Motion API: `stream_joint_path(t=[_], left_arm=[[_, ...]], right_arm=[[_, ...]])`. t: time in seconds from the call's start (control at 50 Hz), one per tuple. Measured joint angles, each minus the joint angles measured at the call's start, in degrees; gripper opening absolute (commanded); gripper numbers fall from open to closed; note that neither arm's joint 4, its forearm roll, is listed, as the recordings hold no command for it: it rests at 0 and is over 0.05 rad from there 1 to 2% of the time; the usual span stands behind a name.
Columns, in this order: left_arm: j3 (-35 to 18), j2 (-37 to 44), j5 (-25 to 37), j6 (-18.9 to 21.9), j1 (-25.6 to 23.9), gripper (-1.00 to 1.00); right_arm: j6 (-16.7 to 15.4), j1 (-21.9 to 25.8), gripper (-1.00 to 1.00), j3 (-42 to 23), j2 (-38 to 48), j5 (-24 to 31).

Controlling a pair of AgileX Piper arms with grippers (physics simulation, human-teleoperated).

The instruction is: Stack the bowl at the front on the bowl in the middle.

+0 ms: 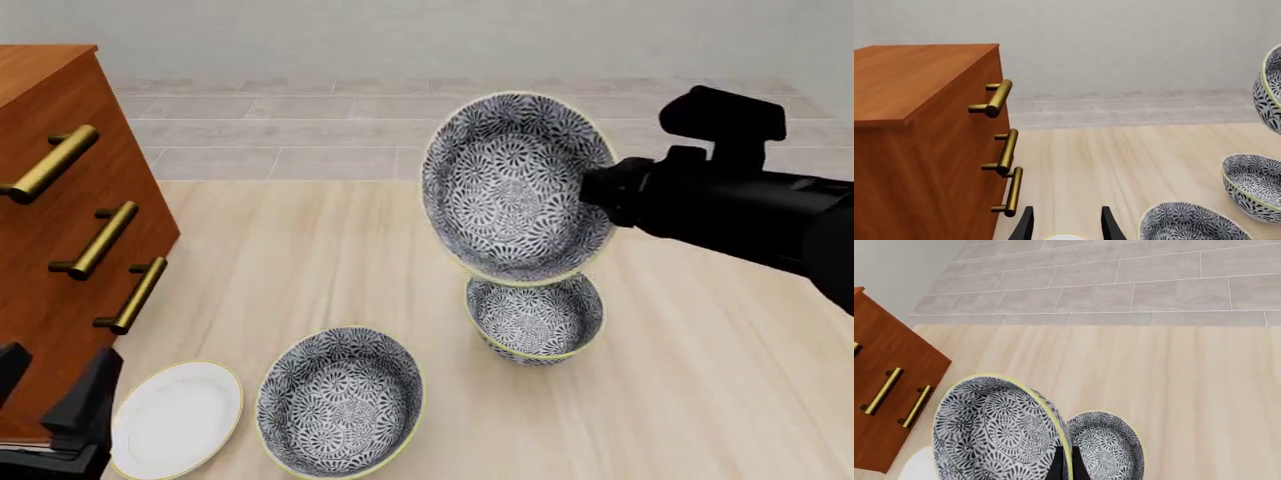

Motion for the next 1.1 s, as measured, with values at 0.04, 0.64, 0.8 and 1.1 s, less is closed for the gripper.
stream_joint_path(t=[0.04, 0.64, 0.8, 1.1], left_arm=[[-0.01, 0.09, -0.04, 0.13, -0.01, 1.0], [-0.01, -0.38, 0.26, 0.32, 0.02, 1.0], [0.0, -0.57, 0.41, 0.29, 0.09, 1.0], [-0.02, -0.48, 0.38, 0.25, 0.1, 1.0]], right_arm=[[0.1, -0.26, -1.0, 0.35, -0.19, -0.14], [3.75, -4.51, -1.0, 7.11, -1.4, -3.22], [4.96, -4.66, -1.0, 8.49, -1.76, -3.73], [5.92, -6.59, -1.0, 9.68, 0.31, -5.84]])
